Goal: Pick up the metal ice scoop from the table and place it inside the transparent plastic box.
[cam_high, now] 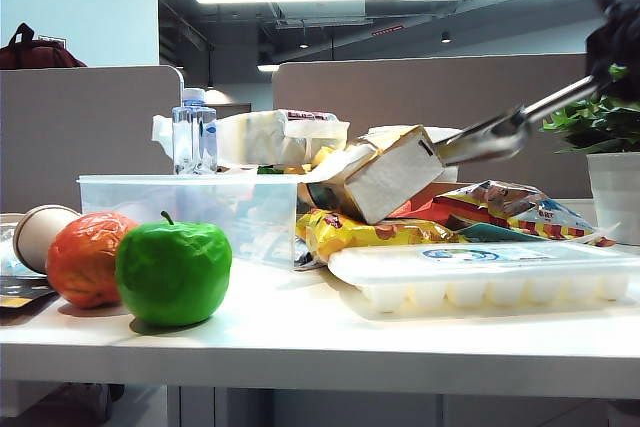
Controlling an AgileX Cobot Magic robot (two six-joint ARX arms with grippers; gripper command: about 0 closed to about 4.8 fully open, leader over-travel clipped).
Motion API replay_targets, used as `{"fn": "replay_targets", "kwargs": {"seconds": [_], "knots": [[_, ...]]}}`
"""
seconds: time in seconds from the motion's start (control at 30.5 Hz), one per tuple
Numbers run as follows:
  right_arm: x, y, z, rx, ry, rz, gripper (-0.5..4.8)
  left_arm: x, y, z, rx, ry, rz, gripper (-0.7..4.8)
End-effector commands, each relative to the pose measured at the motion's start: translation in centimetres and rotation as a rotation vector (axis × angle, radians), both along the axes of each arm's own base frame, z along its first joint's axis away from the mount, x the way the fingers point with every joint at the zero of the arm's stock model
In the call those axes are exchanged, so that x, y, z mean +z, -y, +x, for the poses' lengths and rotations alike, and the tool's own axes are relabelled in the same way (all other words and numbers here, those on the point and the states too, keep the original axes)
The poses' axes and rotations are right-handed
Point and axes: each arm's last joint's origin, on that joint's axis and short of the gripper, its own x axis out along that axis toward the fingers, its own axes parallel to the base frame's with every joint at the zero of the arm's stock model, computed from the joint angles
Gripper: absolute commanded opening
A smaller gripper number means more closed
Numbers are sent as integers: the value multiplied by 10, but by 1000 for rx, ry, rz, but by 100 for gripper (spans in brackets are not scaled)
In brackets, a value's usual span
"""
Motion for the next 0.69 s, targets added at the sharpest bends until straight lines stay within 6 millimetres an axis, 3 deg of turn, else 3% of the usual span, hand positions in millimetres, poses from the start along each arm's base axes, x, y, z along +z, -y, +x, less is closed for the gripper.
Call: {"fn": "replay_targets", "kwargs": {"seconds": [0.03,0.23,0.39,0.59,0.69], "knots": [[23,7,-13,-8,48,-54,-9,3,0,0,-1,17,-11,-5],[53,10,-34,42,120,-62,-9,11,-7,-7,-1,50,-41,-5],[68,-3,-44,131,170,-57,-9,18,-13,-14,-1,81,-69,-5],[70,-48,-46,254,187,-40,-9,25,-20,-22,0,117,-101,-5],[71,-85,-49,279,216,-48,-9,28,-24,-24,6,129,-112,-5]]}}
